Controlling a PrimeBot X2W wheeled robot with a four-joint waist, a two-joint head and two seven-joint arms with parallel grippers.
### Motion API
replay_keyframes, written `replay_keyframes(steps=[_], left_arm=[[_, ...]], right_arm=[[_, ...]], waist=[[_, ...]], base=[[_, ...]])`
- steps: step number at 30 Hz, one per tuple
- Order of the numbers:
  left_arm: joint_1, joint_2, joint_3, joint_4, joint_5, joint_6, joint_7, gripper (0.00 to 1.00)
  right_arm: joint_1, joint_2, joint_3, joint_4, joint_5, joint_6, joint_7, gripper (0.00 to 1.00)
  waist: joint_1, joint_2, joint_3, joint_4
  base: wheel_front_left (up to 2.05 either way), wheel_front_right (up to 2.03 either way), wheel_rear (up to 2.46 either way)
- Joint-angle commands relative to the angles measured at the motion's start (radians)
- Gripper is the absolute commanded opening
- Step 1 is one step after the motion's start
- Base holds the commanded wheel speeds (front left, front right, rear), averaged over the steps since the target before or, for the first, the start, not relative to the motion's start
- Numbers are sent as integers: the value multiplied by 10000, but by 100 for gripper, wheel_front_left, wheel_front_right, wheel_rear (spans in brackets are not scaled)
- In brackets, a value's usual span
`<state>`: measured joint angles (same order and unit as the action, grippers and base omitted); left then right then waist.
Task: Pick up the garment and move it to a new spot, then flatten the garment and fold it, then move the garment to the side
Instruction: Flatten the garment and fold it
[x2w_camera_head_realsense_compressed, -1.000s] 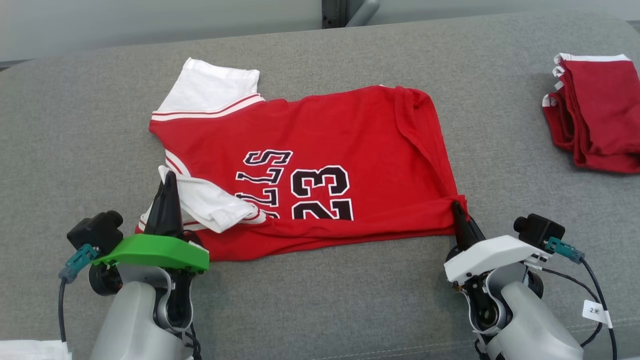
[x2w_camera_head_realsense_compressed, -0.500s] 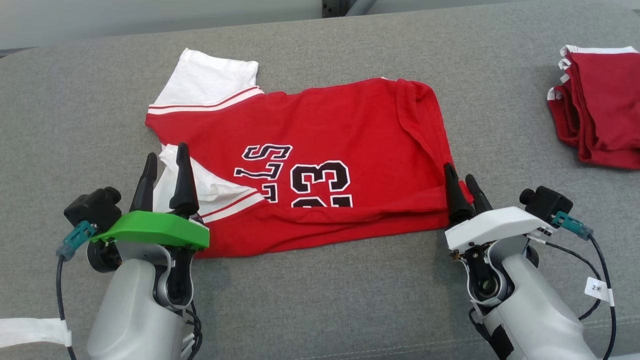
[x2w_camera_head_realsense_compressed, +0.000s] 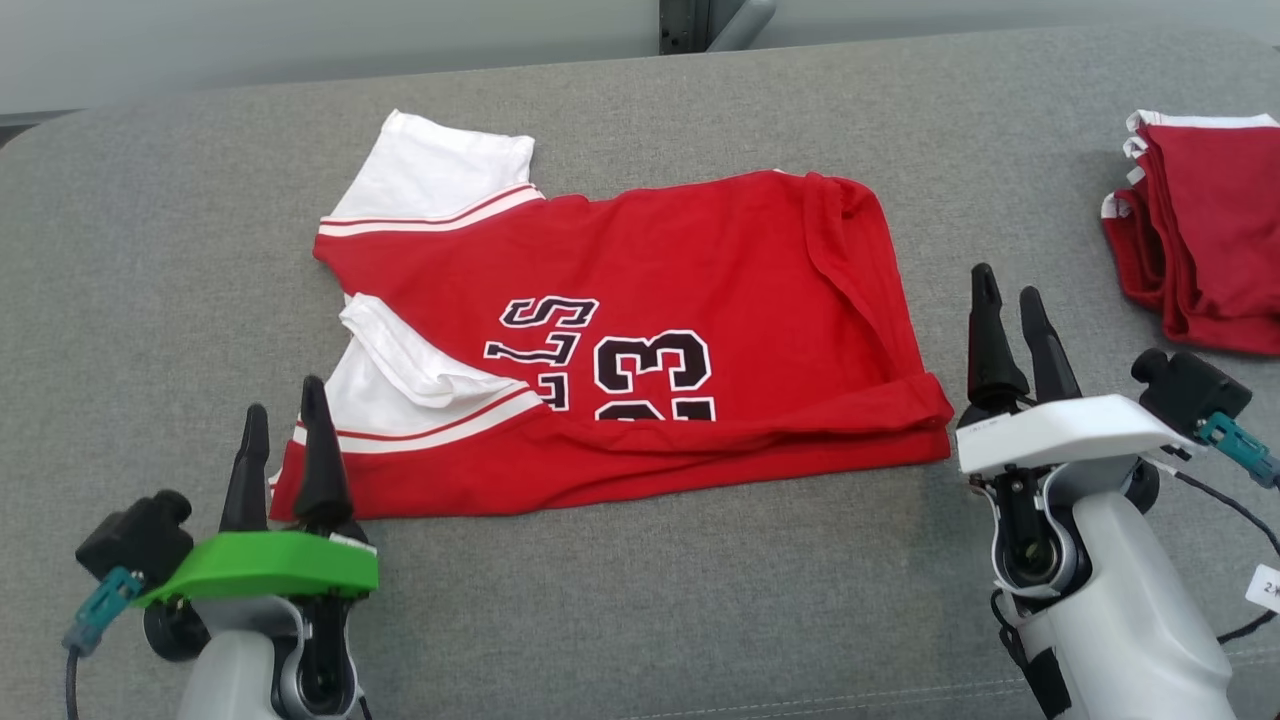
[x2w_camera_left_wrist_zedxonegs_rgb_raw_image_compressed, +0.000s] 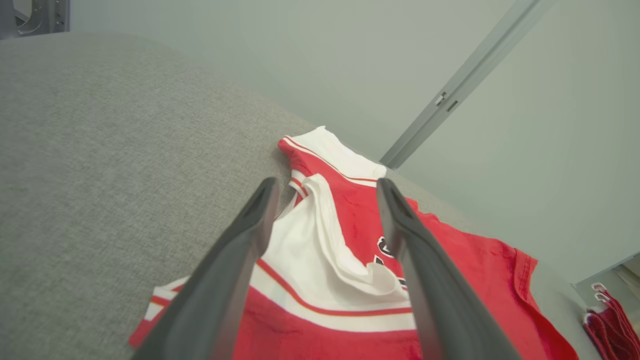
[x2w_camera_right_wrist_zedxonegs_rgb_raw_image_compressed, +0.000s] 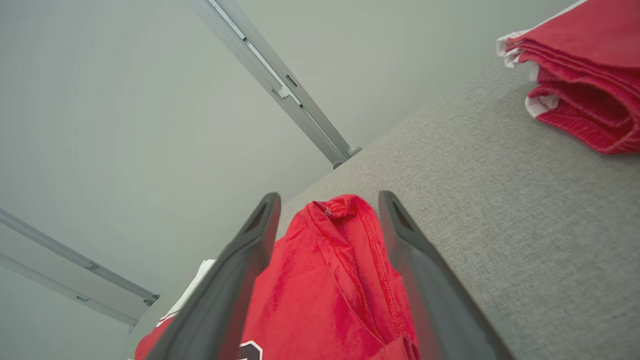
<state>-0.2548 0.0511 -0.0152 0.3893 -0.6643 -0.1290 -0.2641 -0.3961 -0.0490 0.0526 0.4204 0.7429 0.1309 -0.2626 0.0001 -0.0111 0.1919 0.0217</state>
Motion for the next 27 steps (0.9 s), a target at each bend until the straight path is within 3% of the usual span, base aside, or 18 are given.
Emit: replay_keyframes(steps=[1,7,15,22,24,25,26,27], left_arm=[[303,17,103,-15,-22,-18,1,100],[930,9,9,959,-256,-18,24,100],[325,27,0,2712,-1215,-18,434,100],[-169,172,272,3420,-2291,-17,398,100],[-266,281,295,3497,-2432,-17,279,41],[-306,314,307,3460,-2477,-17,216,18],[-333,341,300,3369,-2504,-17,168,0],[-336,380,279,3252,-2500,-19,96,0]], right_arm=[[323,-30,-67,-221,-270,-5,-25,100],[1228,-30,-53,-979,-787,-5,-26,100],[1887,-33,123,-1328,-629,-5,-27,100],[2006,-30,195,-1404,-705,-5,-26,100],[2080,-28,235,-1315,-747,-5,-26,100],[2122,-28,272,-1244,-777,-5,-21,100],[2164,-28,318,-1156,-797,-5,57,100],[2199,-26,387,-1066,-814,-5,164,100]], waist=[[-1,111,-116,65],[-1,111,-335,52],[-1,111,-258,-362],[-1,111,-38,-798],[-1,111,-1,-869],[-1,111,7,-888],[-1,111,13,-896],[-1,111,17,-894]], base=[[0,0,0],[0,0,0],[0,0,0],[0,0,0],[0,0,0],[0,0,0],[0,0,0],[0,0,0]])
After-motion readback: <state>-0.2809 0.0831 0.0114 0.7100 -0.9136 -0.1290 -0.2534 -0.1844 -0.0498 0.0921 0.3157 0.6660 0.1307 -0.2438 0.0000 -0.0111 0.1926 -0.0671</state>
